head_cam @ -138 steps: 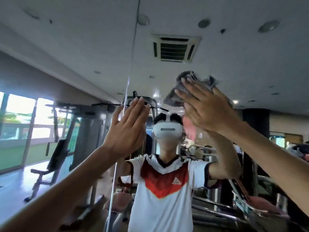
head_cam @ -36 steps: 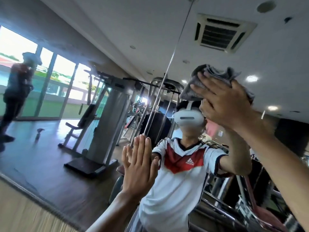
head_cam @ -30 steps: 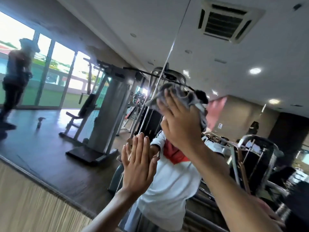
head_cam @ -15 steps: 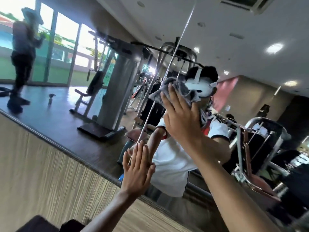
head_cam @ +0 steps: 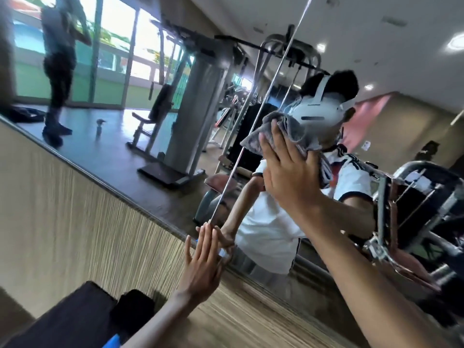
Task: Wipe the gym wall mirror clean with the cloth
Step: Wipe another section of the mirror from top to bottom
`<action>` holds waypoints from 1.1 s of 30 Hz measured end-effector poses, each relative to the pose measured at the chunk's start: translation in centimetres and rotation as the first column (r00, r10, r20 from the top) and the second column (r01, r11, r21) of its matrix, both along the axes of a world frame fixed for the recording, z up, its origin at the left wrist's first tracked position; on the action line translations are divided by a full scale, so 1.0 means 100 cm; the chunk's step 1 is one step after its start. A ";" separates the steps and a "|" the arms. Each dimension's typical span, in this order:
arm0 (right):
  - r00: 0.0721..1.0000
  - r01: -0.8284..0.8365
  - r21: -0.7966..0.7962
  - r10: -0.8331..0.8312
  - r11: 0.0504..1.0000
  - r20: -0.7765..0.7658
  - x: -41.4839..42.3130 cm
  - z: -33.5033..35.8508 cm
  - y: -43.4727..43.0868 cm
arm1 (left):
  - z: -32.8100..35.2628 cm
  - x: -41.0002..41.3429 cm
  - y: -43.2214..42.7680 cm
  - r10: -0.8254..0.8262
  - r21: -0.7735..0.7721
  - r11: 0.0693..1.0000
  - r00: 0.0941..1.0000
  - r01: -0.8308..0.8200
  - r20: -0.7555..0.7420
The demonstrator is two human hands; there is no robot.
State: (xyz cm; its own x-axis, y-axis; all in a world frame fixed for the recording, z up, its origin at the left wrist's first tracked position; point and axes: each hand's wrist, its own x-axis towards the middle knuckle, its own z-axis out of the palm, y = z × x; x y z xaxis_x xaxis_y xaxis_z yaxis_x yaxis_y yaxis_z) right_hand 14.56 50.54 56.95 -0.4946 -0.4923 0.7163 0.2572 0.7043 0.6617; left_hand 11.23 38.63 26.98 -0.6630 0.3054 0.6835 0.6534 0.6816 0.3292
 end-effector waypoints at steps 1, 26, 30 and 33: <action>1.000 0.005 0.008 -0.005 1.000 0.002 -0.008 -0.016 -0.006 | -0.002 0.001 -0.001 -0.004 0.004 1.000 1.000 0.004 0.011; 0.781 -0.024 0.138 -0.068 0.990 0.620 0.052 -0.227 0.048 | -0.029 -0.012 -0.065 0.115 -0.085 0.991 0.988 -0.106 0.103; 0.895 -0.089 -0.007 0.083 0.996 0.438 0.052 -0.182 0.057 | -0.024 -0.011 -0.063 0.117 -0.087 0.991 0.985 -0.107 0.130; 0.946 -0.140 -0.138 0.174 0.981 0.274 0.014 -0.182 0.015 | -0.020 -0.010 -0.067 0.105 -0.093 0.991 0.985 -0.093 0.136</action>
